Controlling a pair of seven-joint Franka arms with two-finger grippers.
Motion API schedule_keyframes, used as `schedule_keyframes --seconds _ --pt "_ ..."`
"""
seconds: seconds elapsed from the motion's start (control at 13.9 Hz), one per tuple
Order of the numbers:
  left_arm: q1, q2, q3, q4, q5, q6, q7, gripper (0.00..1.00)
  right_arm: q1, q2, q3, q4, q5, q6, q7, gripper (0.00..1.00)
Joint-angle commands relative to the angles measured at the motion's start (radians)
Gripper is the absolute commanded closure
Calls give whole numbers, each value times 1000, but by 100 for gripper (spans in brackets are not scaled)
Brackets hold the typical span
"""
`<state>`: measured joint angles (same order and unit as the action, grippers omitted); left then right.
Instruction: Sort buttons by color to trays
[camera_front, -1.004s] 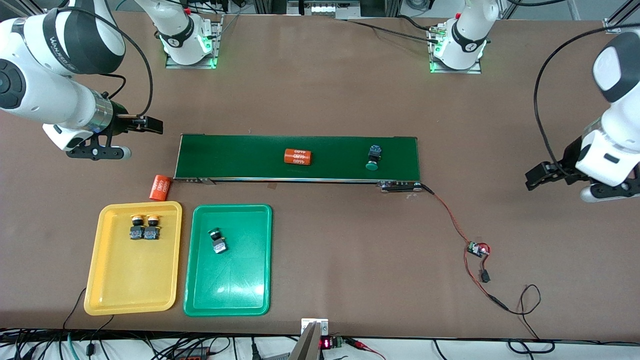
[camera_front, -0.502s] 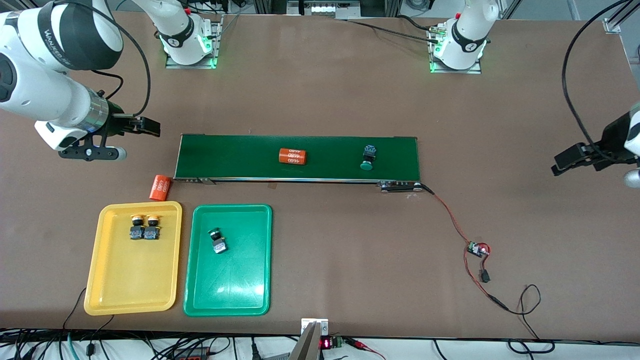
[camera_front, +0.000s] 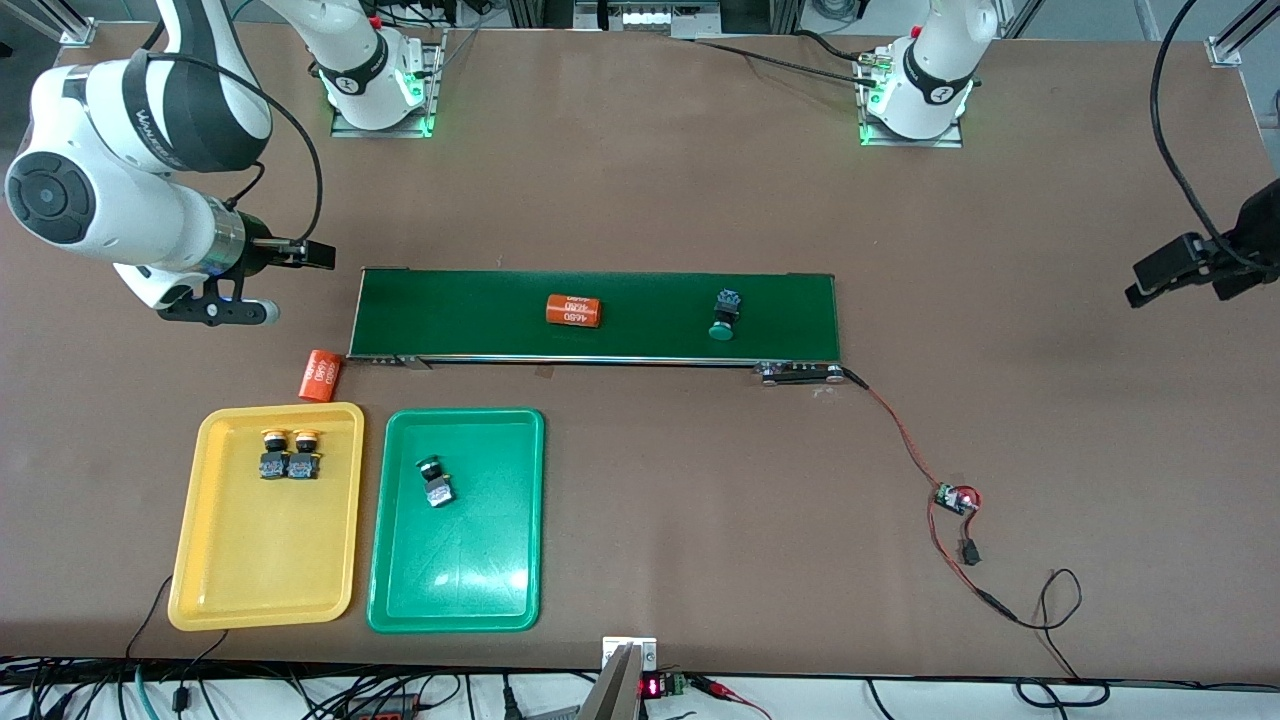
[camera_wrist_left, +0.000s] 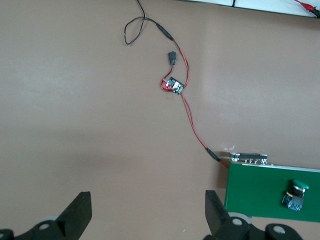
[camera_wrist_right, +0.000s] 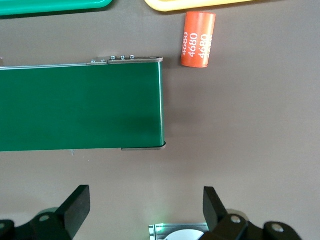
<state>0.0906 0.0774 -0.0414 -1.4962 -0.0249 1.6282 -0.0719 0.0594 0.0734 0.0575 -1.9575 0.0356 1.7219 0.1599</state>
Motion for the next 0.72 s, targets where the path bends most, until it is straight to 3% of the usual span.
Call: schedule_keyframes --seconds 0.0,0.36,0.65 --pt "6 -25 5 -30 -10 -8 29 0 14 6 -18 35 18 7 -14 0" --pt "6 -21 -2 -18 5 -21 38 0 51 51 -11 58 44 10 19 0" --pt "6 -22 -5 -16 6 -27 35 0 141 84 -11 58 64 74 183 0"
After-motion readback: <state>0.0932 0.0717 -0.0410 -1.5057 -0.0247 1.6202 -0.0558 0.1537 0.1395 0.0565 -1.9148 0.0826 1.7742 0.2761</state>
